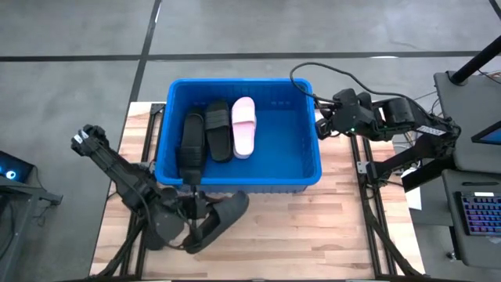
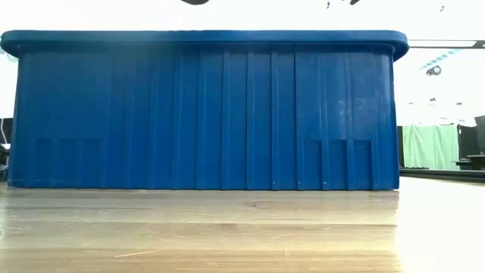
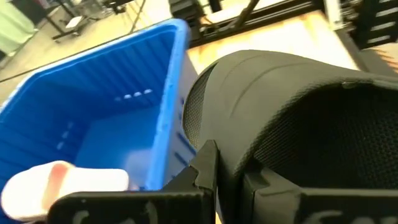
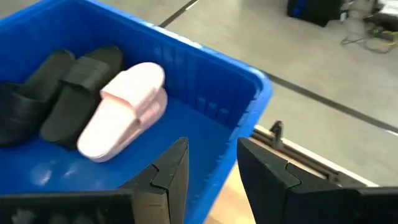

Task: Pick and place slides into bin
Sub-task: Put the right black slide into the blue container

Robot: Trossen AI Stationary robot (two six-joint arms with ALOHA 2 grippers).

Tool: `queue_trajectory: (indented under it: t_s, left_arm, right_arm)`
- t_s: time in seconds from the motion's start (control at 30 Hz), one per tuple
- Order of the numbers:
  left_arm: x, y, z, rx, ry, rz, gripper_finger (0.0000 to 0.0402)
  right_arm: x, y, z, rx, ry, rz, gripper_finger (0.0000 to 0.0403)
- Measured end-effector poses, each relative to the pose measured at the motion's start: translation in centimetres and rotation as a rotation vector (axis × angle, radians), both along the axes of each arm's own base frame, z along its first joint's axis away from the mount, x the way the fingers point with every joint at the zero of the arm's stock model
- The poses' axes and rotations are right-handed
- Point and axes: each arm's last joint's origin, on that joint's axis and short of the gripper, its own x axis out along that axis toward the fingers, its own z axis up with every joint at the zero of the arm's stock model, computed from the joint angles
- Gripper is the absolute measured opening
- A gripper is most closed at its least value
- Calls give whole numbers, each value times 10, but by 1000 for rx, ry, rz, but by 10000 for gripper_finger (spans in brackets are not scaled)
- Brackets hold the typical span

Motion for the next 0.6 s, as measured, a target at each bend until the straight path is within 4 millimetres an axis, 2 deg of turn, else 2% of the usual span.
queue_trajectory:
  t_s: [0.17,0.43,0.5,0.6]
  left_arm:
    - [7,10,1,31,0,25,0]
    - [10,25,13,-14,-68,84,0]
    - [11,30,17,-25,-103,118,0]
    - [16,38,21,-31,-134,151,0]
  right_arm:
    - [-5,-1,1,-19,6,-12,127]
    - [-3,0,3,-49,31,38,127]
    - [3,1,4,-45,17,92,127]
    - [14,4,10,-49,7,286,127]
